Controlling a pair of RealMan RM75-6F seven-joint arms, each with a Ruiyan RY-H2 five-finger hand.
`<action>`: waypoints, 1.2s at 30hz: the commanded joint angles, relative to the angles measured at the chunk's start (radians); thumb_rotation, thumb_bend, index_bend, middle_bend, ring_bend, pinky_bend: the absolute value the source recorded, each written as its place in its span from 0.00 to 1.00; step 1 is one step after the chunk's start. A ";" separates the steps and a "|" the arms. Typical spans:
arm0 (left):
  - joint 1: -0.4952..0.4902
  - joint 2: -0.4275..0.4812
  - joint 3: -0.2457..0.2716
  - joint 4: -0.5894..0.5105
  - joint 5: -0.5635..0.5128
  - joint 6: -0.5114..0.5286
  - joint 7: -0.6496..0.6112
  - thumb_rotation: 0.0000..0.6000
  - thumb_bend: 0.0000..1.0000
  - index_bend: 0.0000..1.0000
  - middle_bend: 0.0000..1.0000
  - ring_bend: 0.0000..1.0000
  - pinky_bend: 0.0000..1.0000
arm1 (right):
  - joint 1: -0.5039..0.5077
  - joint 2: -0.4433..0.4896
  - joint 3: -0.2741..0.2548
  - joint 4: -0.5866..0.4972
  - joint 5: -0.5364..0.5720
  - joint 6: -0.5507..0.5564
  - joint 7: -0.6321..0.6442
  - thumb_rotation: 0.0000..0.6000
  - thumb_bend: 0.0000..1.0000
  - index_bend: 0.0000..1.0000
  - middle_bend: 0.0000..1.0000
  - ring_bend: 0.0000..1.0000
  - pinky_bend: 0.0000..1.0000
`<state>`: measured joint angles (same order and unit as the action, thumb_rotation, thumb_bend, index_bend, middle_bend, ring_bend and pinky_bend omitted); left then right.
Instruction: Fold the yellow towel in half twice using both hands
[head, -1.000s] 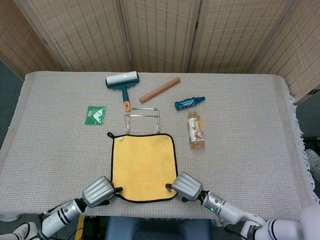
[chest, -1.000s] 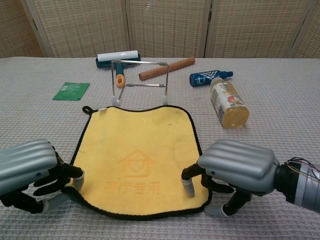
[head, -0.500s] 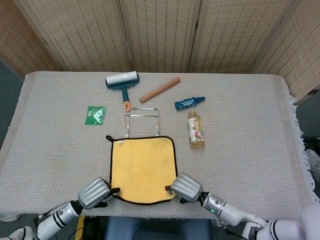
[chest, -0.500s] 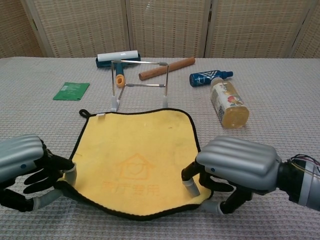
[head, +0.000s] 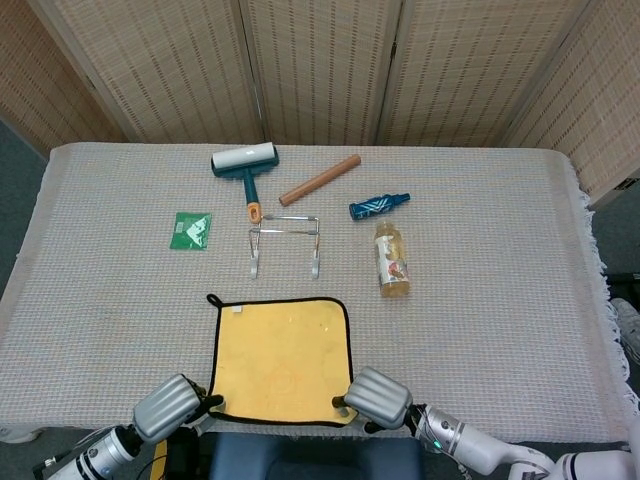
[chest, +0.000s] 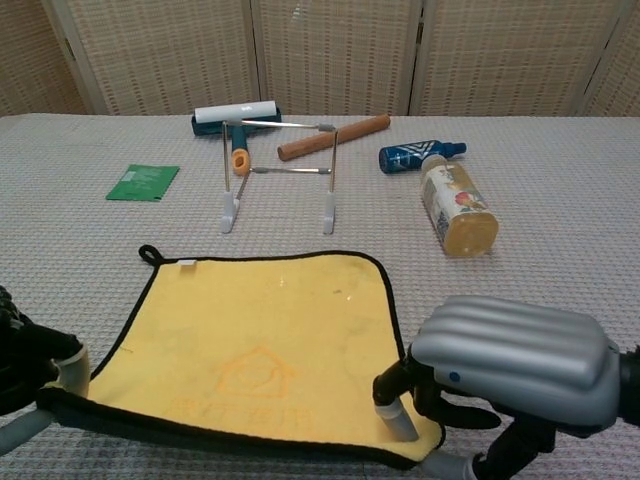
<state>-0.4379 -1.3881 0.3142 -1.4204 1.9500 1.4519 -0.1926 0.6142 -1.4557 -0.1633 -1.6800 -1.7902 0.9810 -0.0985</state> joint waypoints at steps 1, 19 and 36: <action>-0.005 0.011 -0.010 -0.013 -0.020 -0.019 -0.030 1.00 0.53 0.56 0.90 0.84 0.91 | -0.004 -0.004 0.015 0.003 0.021 0.003 -0.005 1.00 0.48 0.68 0.93 1.00 1.00; -0.180 0.120 -0.120 -0.080 -0.240 -0.312 -0.465 1.00 0.53 0.55 0.90 0.84 0.91 | 0.053 -0.090 0.188 0.064 0.246 -0.082 -0.060 1.00 0.48 0.69 0.93 1.00 1.00; -0.238 0.093 -0.206 0.013 -0.382 -0.482 -0.667 1.00 0.53 0.50 0.90 0.84 0.91 | 0.133 -0.200 0.298 0.207 0.412 -0.136 -0.158 1.00 0.48 0.69 0.93 1.00 1.00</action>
<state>-0.6738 -1.2880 0.1141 -1.4162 1.5759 0.9780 -0.8527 0.7411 -1.6493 0.1285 -1.4797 -1.3845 0.8487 -0.2525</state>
